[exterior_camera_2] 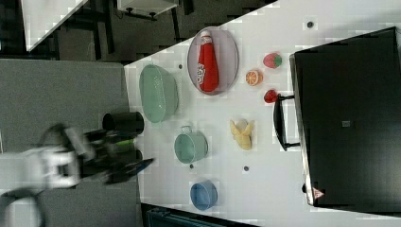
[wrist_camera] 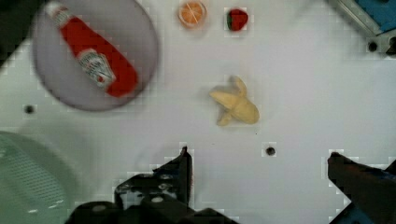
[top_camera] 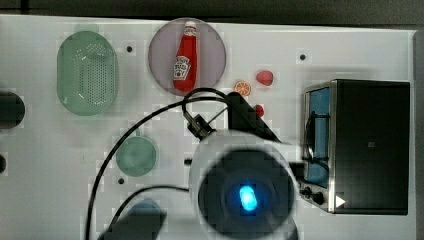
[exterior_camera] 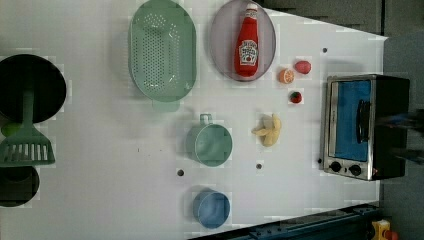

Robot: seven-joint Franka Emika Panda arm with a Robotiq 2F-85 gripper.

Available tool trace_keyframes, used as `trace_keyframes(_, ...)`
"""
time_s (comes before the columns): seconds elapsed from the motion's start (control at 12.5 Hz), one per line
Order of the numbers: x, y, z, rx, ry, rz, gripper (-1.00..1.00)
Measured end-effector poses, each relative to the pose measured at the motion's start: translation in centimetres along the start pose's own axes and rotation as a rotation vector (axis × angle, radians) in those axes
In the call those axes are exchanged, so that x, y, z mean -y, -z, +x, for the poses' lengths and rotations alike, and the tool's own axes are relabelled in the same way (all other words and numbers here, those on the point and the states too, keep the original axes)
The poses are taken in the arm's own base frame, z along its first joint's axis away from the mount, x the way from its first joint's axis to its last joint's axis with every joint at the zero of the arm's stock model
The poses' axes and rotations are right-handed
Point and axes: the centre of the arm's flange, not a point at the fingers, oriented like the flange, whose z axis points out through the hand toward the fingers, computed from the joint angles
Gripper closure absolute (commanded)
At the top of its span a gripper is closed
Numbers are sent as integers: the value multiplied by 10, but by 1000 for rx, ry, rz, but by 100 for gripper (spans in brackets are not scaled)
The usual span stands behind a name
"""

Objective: Pick Banana and place it in mug.

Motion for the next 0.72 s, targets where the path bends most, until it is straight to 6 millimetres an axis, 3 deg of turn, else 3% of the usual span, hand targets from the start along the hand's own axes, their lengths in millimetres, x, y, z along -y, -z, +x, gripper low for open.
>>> trace_keyframes(0.24,-4,-137,7,63,69,-112,-100)
trace_keyframes(0.4,-29,-213,-6,122,87,-145,-100)
trace_keyframes(0.56,-43,-254,-11,151,131,-163,-100)
trace_keyframes(0.72,-36,-266,2,129,248,-123,-100)
